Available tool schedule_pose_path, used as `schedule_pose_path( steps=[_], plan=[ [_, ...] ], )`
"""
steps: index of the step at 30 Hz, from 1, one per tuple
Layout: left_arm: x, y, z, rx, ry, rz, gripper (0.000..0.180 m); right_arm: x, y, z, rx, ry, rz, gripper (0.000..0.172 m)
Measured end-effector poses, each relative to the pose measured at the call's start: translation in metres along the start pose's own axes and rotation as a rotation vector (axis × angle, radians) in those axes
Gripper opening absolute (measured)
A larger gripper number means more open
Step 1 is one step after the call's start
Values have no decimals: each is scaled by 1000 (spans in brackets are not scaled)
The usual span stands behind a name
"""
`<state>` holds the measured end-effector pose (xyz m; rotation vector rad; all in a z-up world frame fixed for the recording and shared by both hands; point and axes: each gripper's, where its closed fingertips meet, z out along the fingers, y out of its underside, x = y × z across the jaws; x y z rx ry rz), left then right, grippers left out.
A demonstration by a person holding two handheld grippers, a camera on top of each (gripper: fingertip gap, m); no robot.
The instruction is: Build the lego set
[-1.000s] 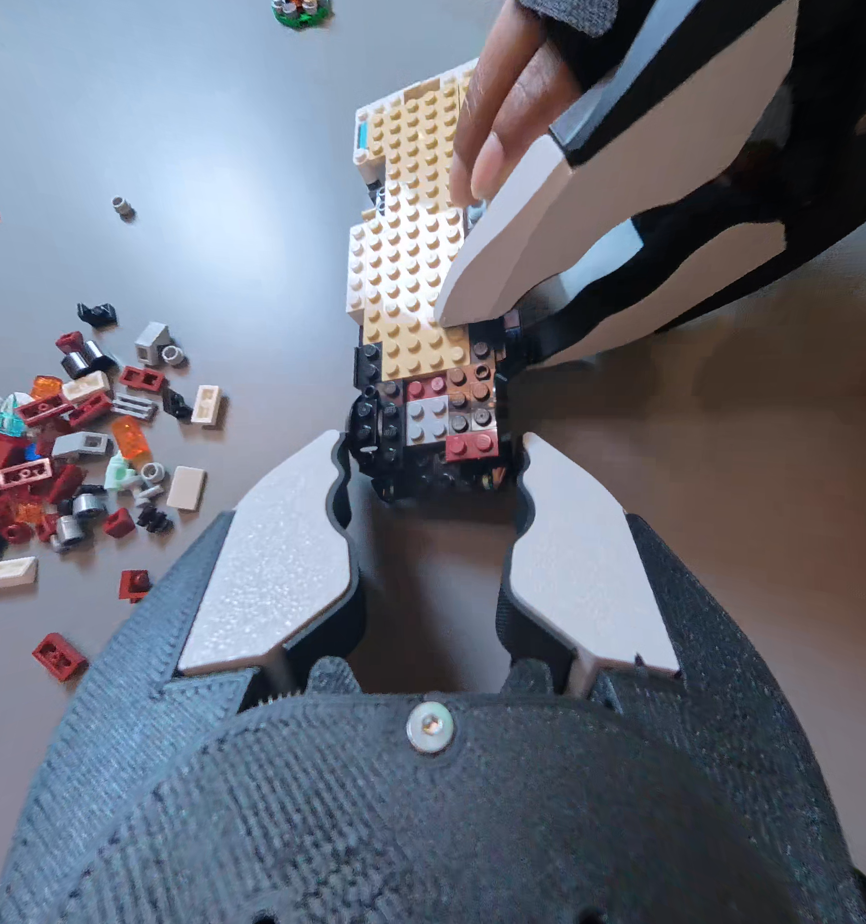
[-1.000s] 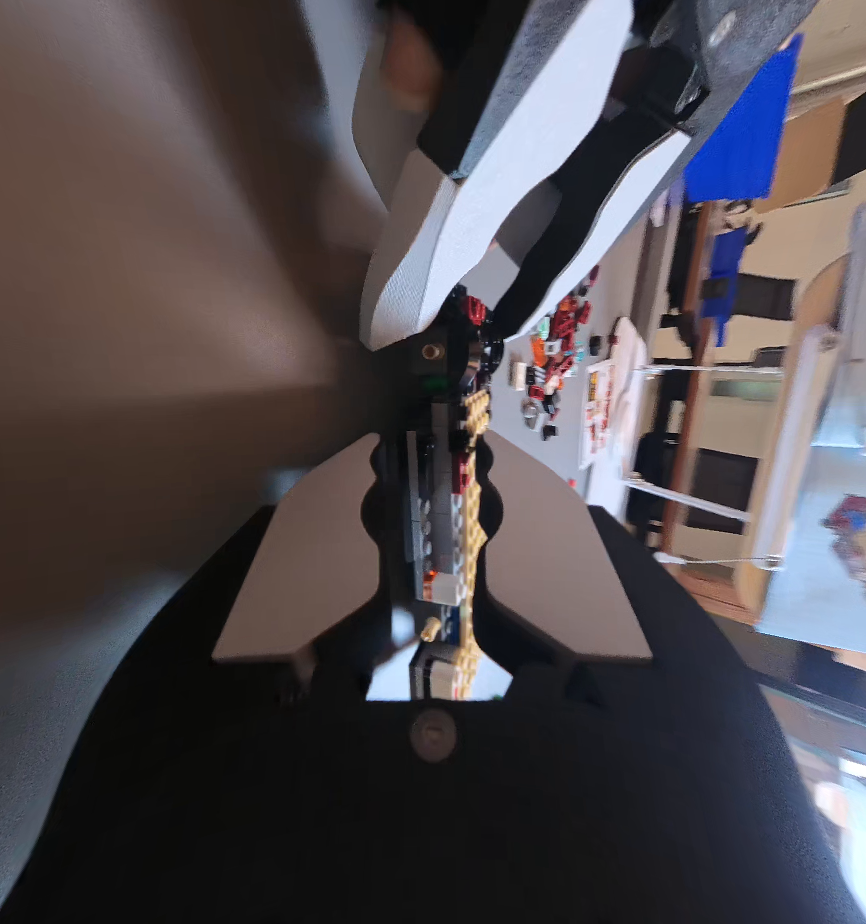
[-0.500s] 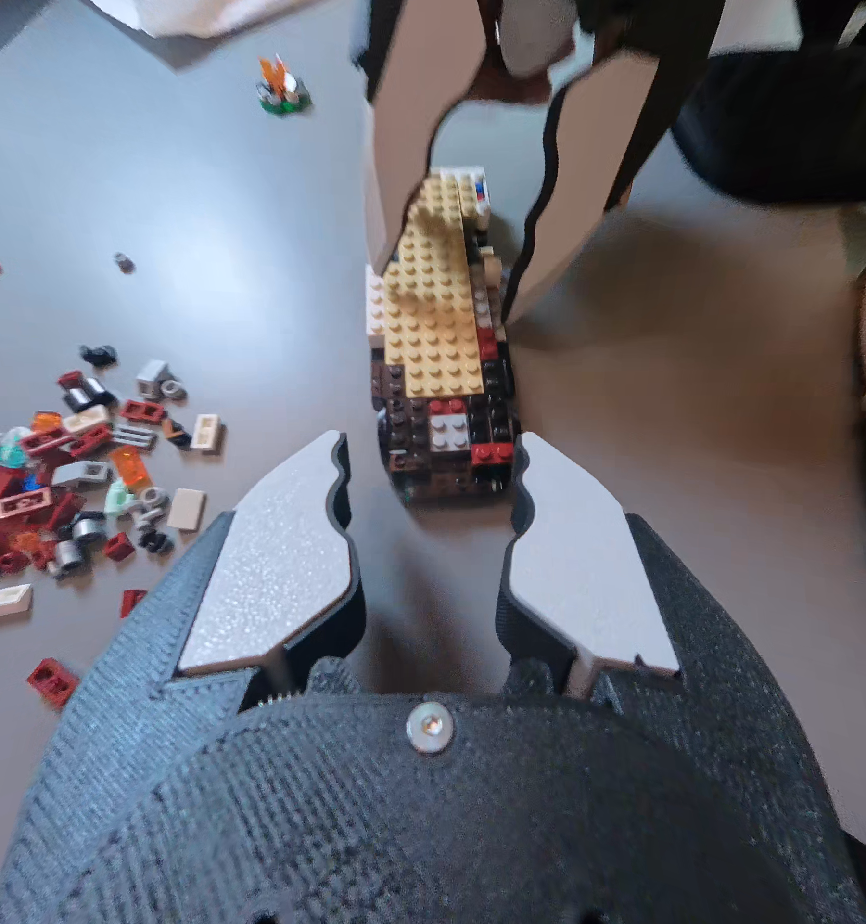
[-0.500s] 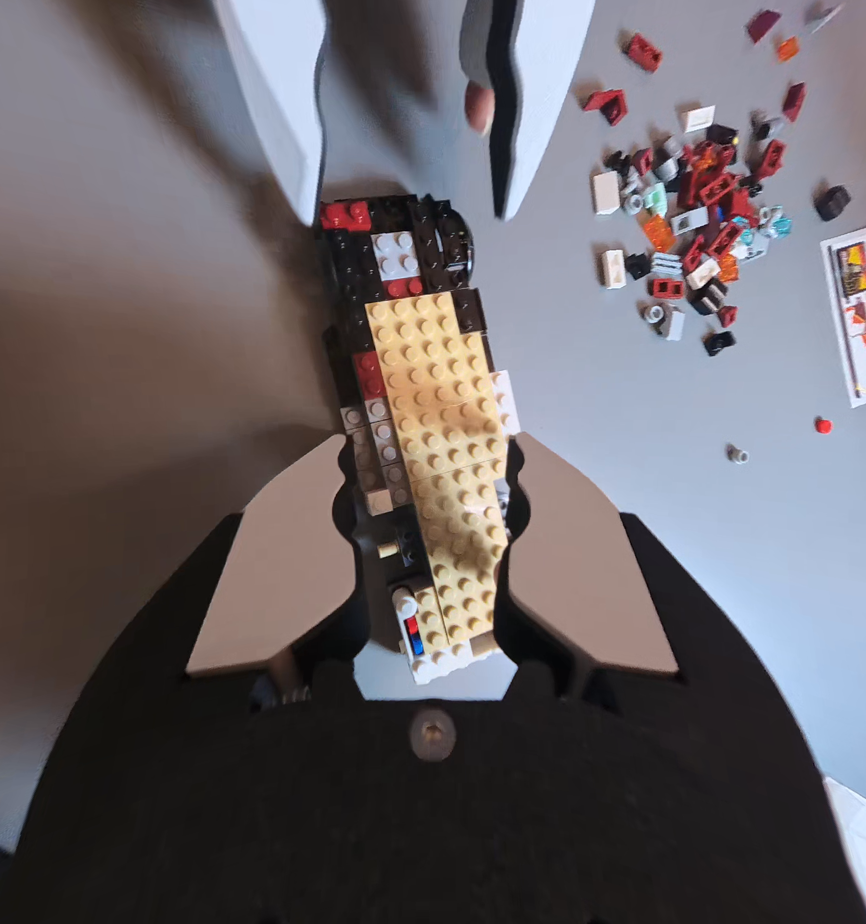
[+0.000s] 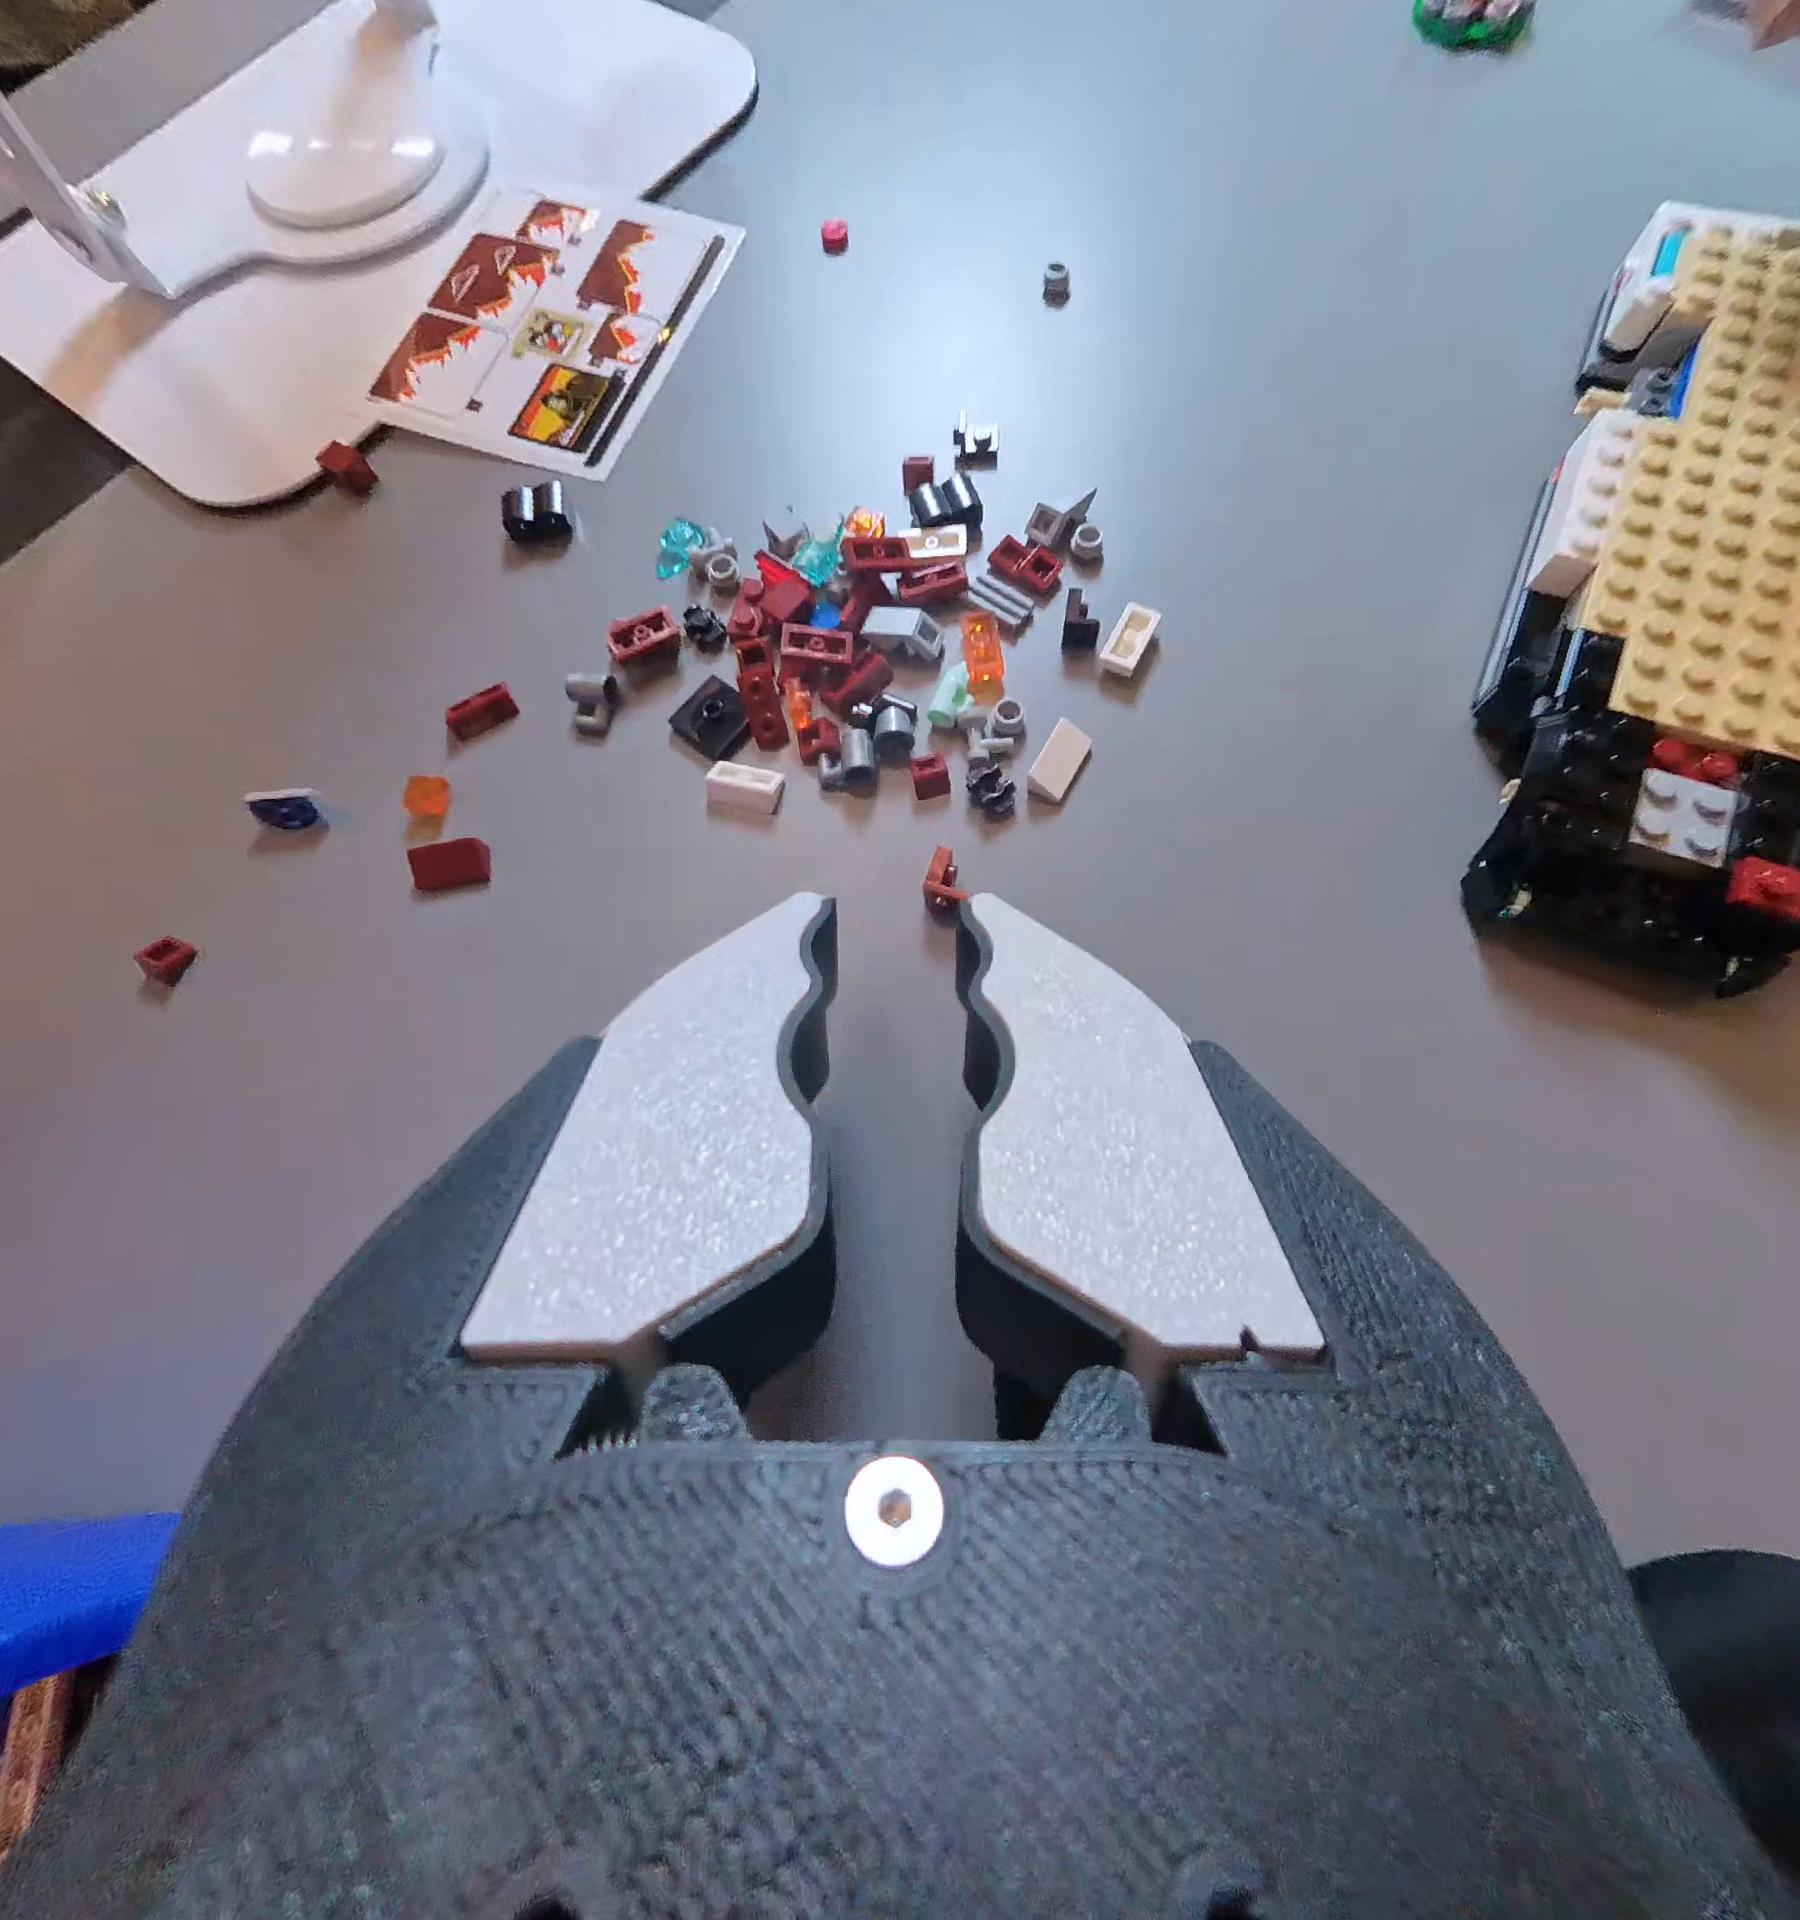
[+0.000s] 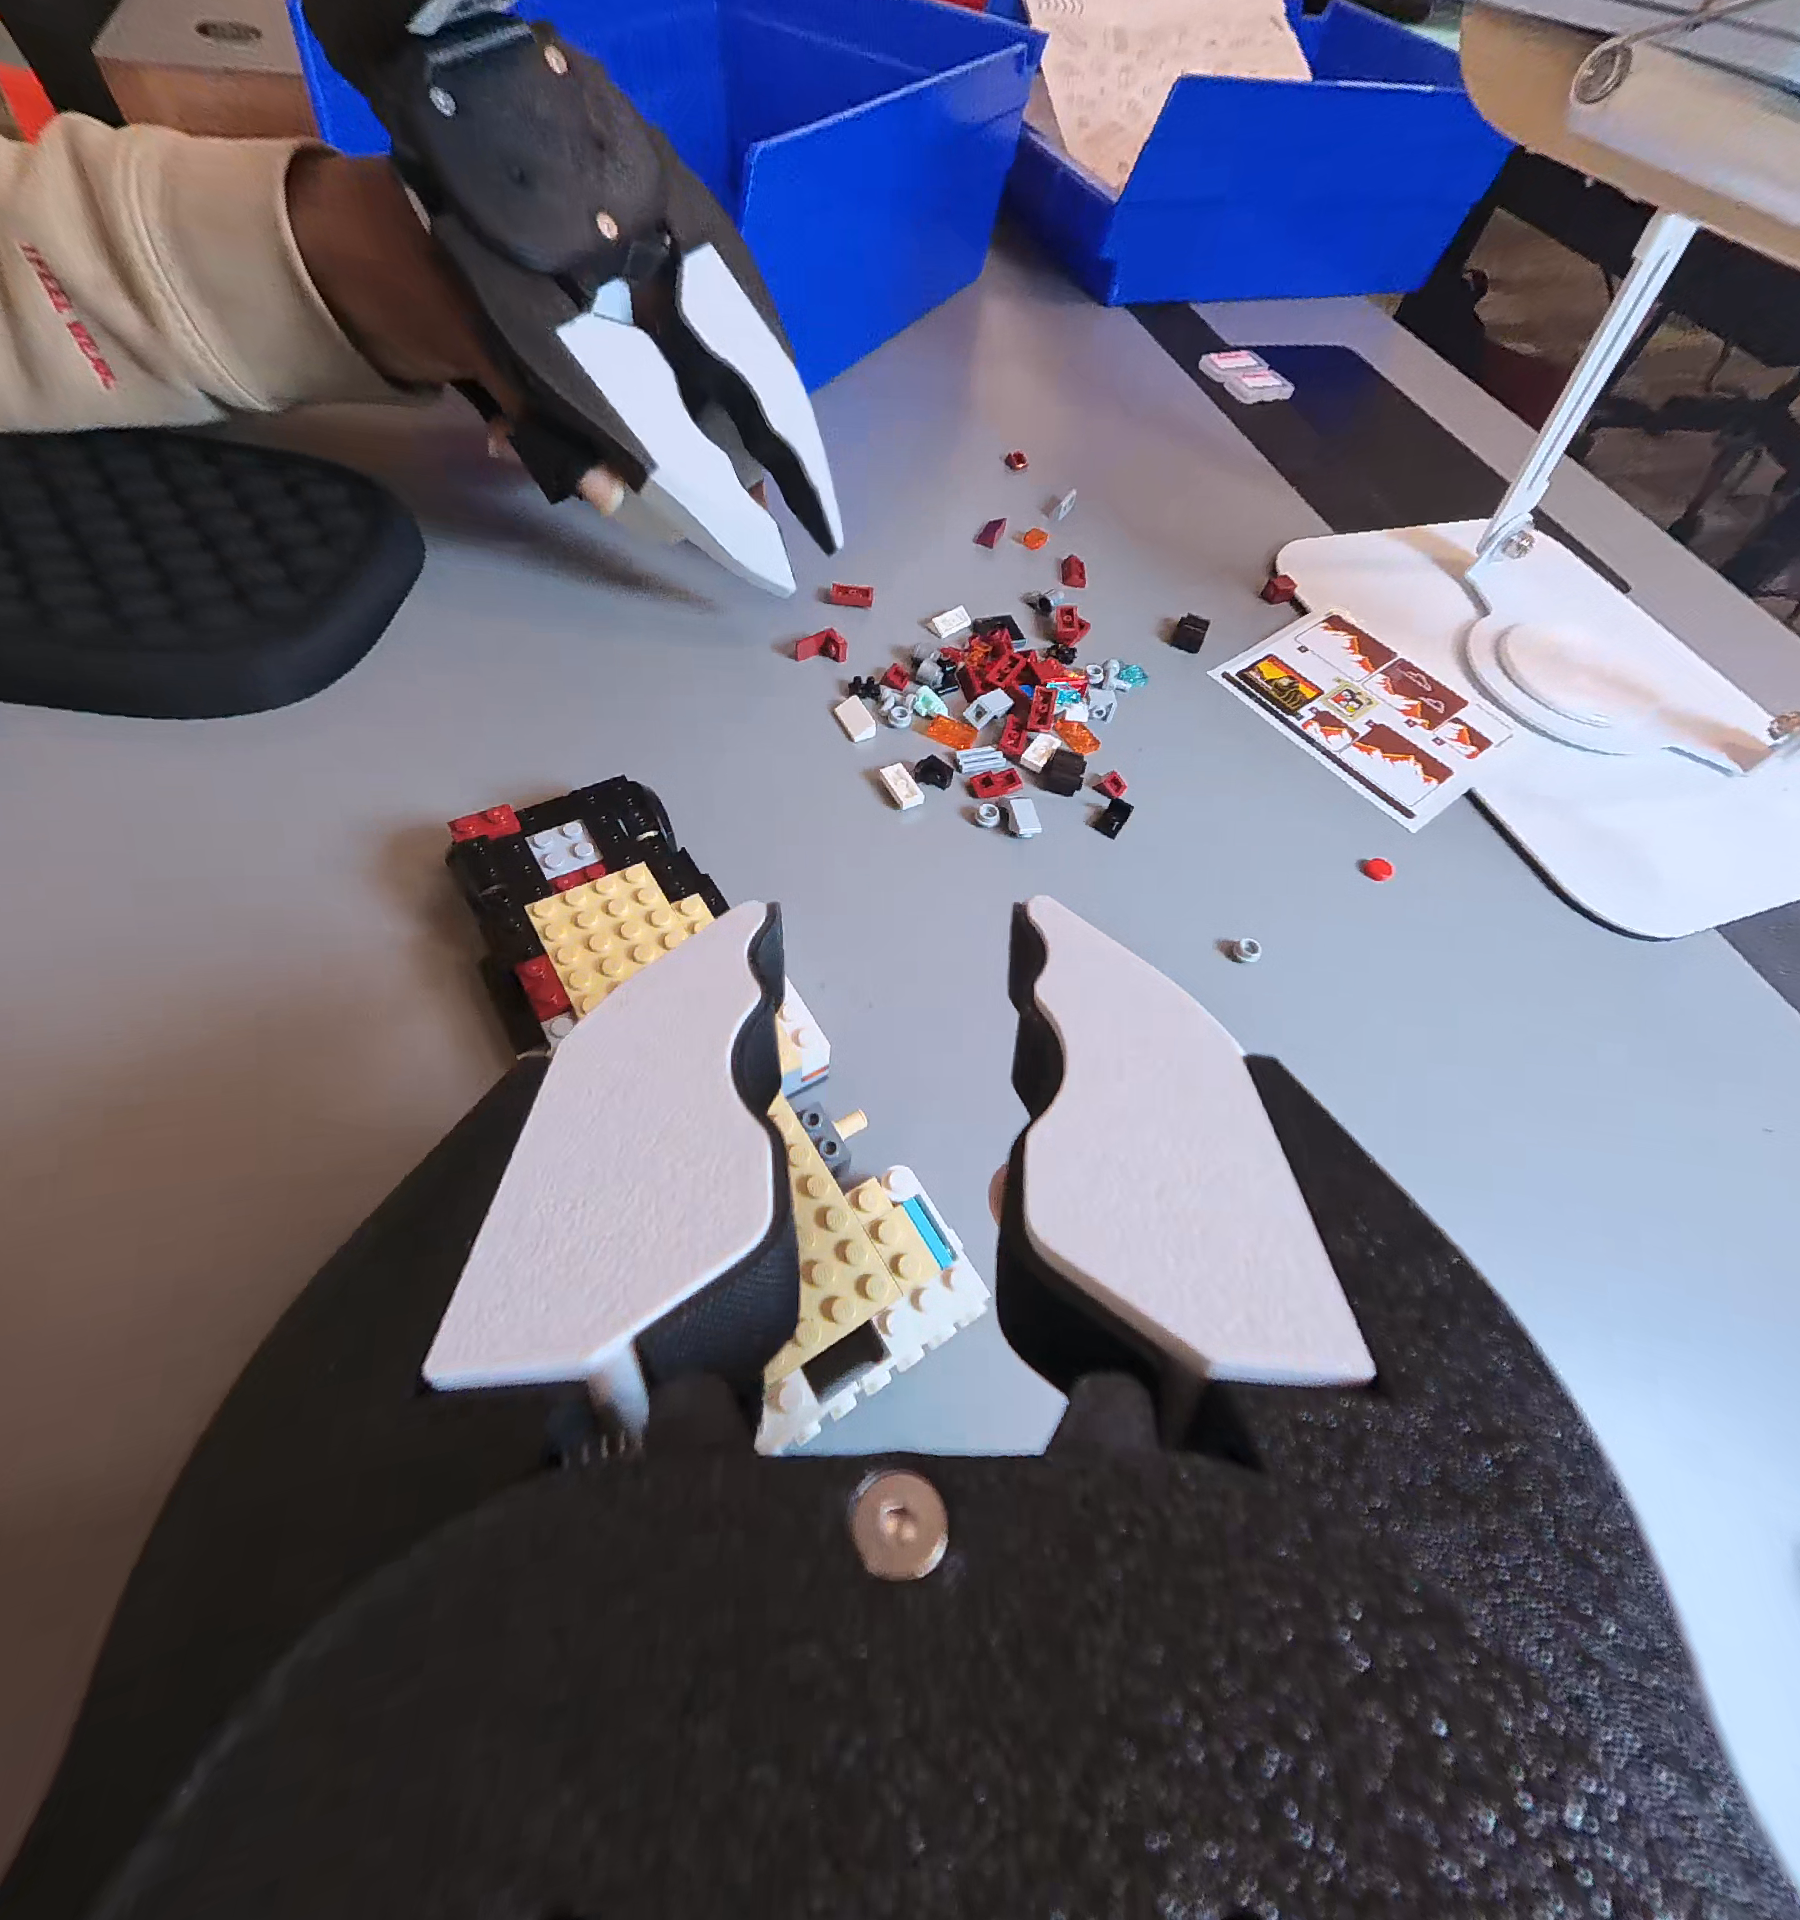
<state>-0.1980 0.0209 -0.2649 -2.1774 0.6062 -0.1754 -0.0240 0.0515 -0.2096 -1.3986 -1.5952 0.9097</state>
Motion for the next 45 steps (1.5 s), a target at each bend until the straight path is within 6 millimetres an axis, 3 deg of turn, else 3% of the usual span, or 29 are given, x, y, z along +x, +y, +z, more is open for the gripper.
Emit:
schedule_pose_path(
  steps=[6,11,14,17,21,24,27,33,35,38,45],
  plan=[
    [-26,15,2,-71,-123,-66,20,3,7,1,11,7,0,38],
    [-26,16,14,-125,-131,-43,22,4,6,0,32,-1,9,35],
    [-23,15,17,-156,-126,-8,9,4,5,-2,42,-4,13,33],
    [-23,15,17,-189,-127,14,8,4,5,-2,43,1,6,31],
    [-19,5,12,-89,-96,15,8,1,3,-3,66,-3,-4,29],
    [16,-46,-10,222,153,-131,8,-2,-4,-5,107,4,-31,28],
    [60,-95,-31,469,529,-357,8,-11,-19,-6,180,0,-66,28],
    [119,-146,-31,530,1008,-611,7,-19,-62,-1,236,145,-298,29],
    [129,-153,-27,546,1038,-608,8,-22,-70,3,224,189,-379,30],
    [140,-143,-28,531,1100,-630,8,-31,-67,8,243,171,-387,23],
    [128,-136,-32,548,1159,-735,8,-32,-60,11,257,136,-347,21]
  ],
)
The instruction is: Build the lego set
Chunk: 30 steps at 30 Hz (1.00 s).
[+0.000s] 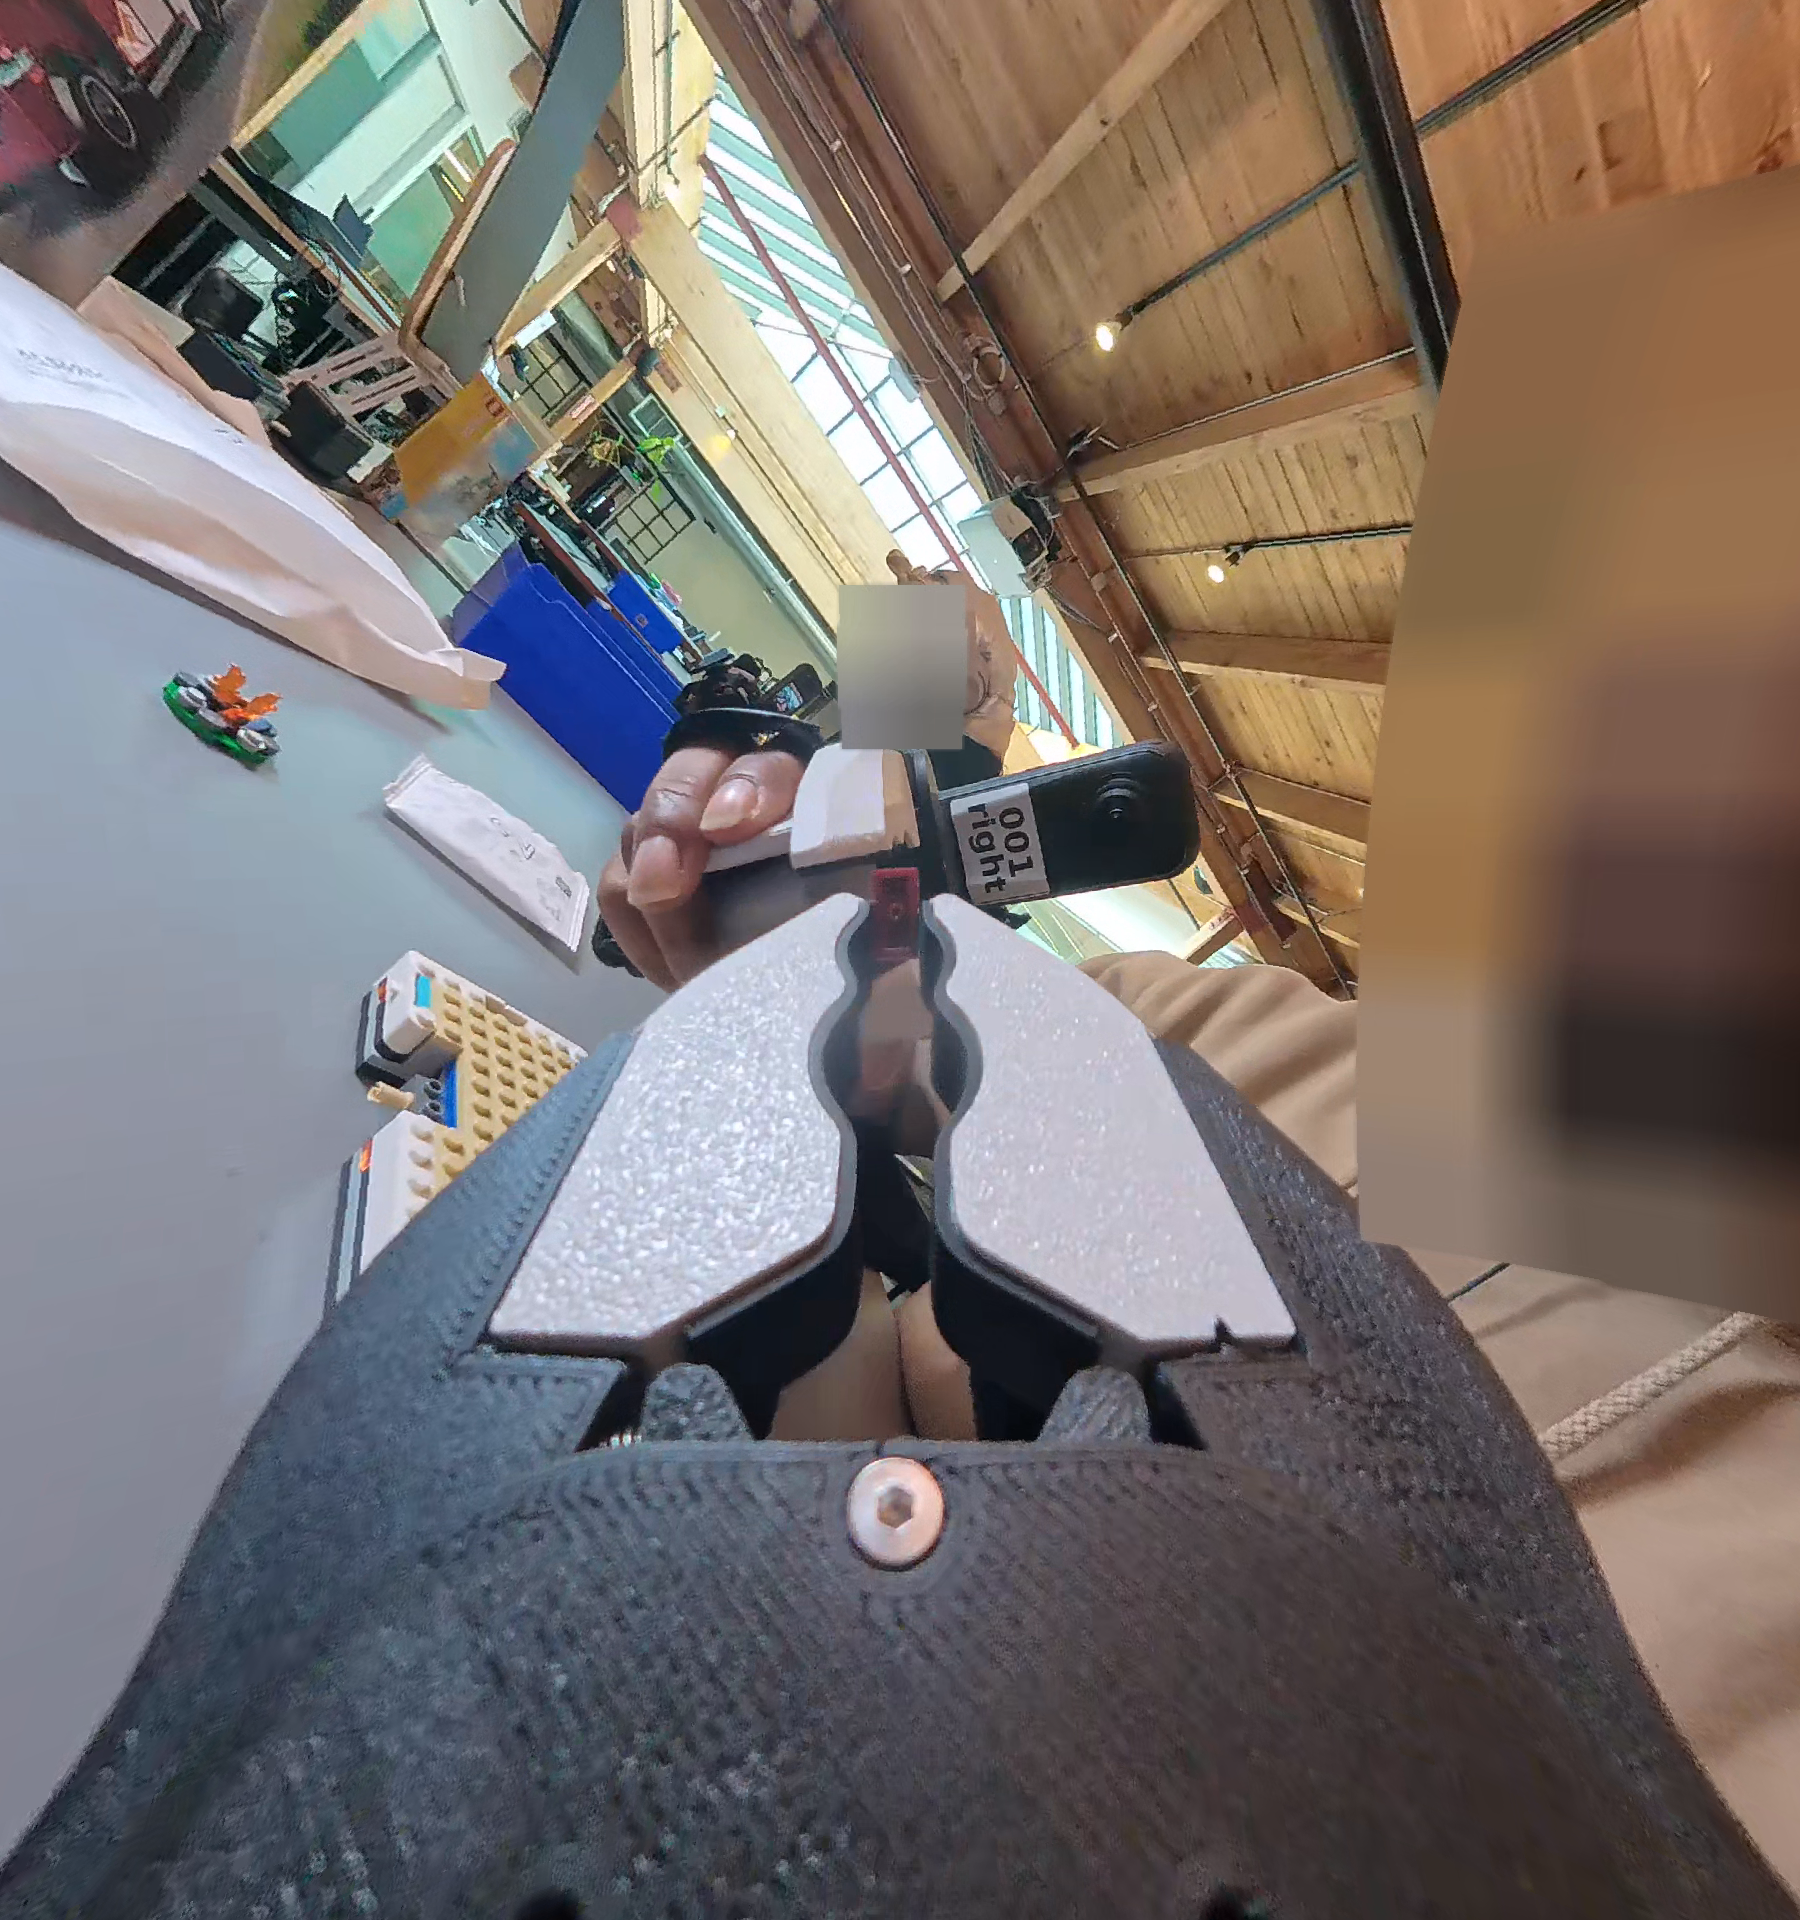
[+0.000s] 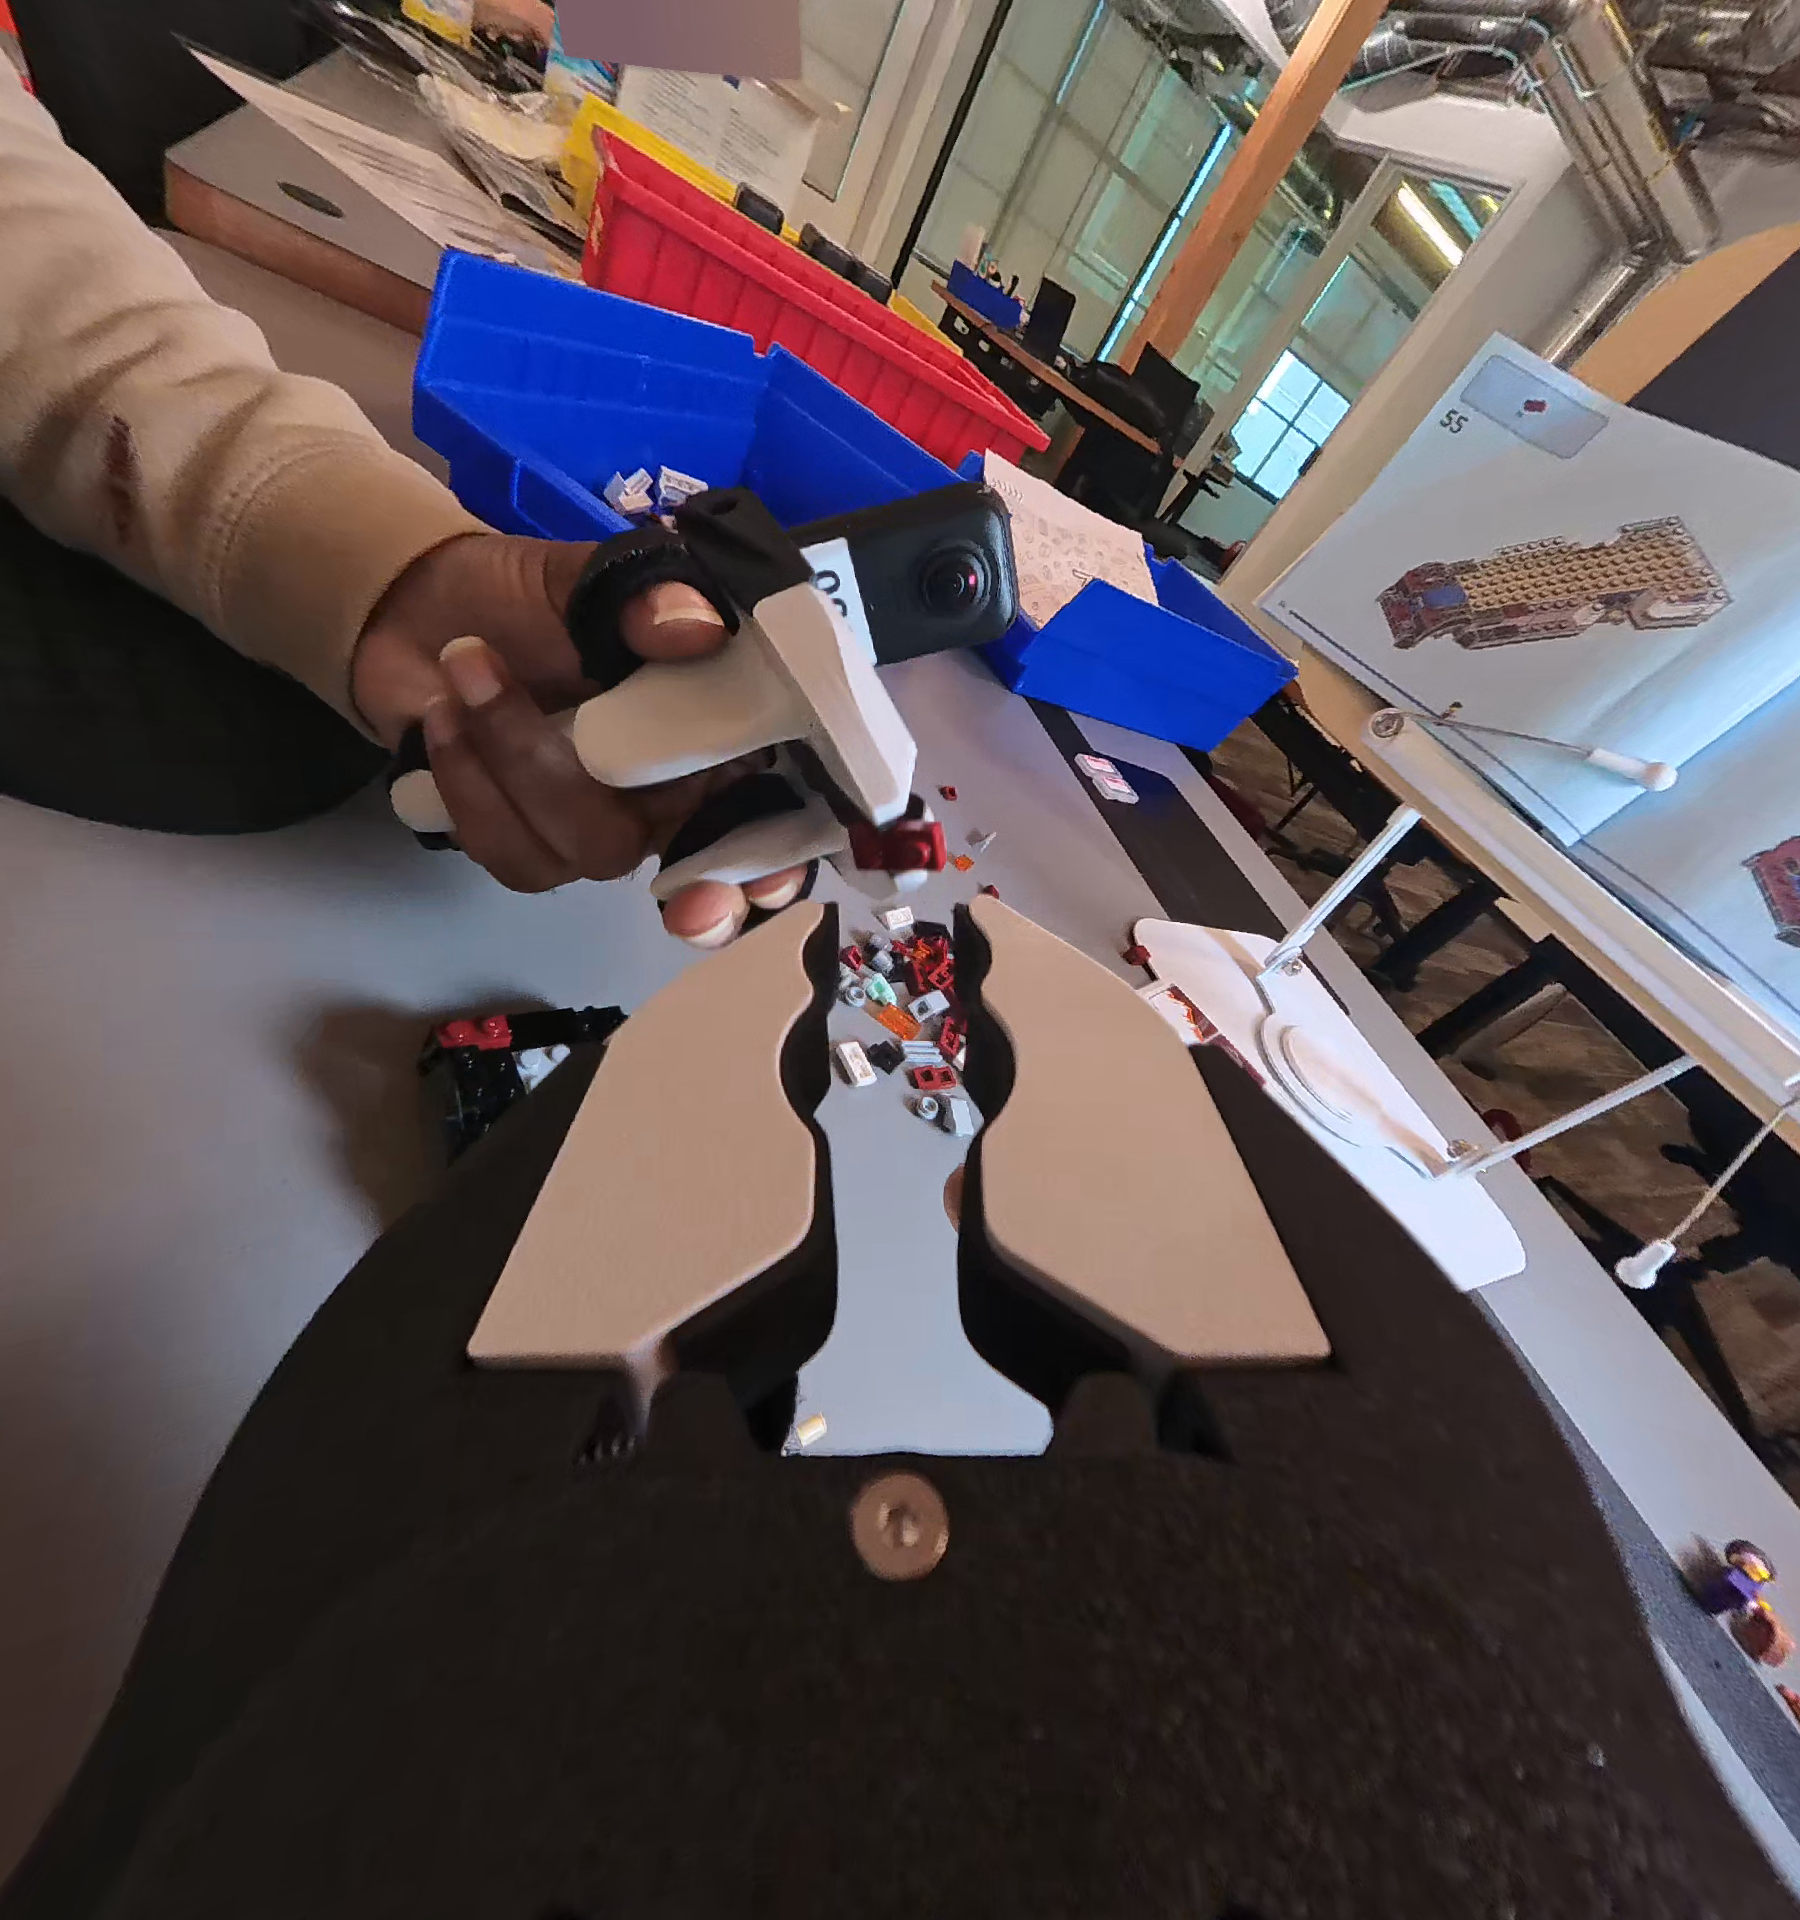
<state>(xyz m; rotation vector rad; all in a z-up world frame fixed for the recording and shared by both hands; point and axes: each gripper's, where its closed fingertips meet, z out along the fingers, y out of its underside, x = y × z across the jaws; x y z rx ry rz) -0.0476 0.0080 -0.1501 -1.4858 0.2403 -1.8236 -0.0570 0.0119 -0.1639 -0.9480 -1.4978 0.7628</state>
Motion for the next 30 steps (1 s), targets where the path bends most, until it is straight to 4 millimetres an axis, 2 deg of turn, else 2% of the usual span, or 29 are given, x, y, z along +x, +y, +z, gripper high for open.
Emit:
schedule_pose_path(
  steps=[6,11,15,18,20,22,25,27,30],
  plan=[
    [-8,0,-1,13,-13,-49,8,-1,-7,-1,31,17,-26,21],
    [-9,6,3,0,-18,-53,7,-1,-4,1,12,47,-77,17],
    [-11,7,2,-12,-30,-51,8,-2,-1,1,-2,21,-42,16],
    [-16,9,0,-42,-67,-17,8,-5,4,2,-28,-7,-24,16],
    [-21,11,-2,-88,-133,72,10,-6,9,3,-58,-28,-19,16],
    [-24,12,-10,-169,-213,194,11,-5,18,1,-110,-56,-19,16],
    [-35,18,-36,-351,-391,357,26,-8,33,-10,-211,-139,-11,16],
    [-46,22,-58,-443,-504,459,32,-26,42,-23,-276,-278,18,17],
    [-58,48,-82,-645,-579,499,42,-49,55,-46,-398,-399,19,16]
  ],
)
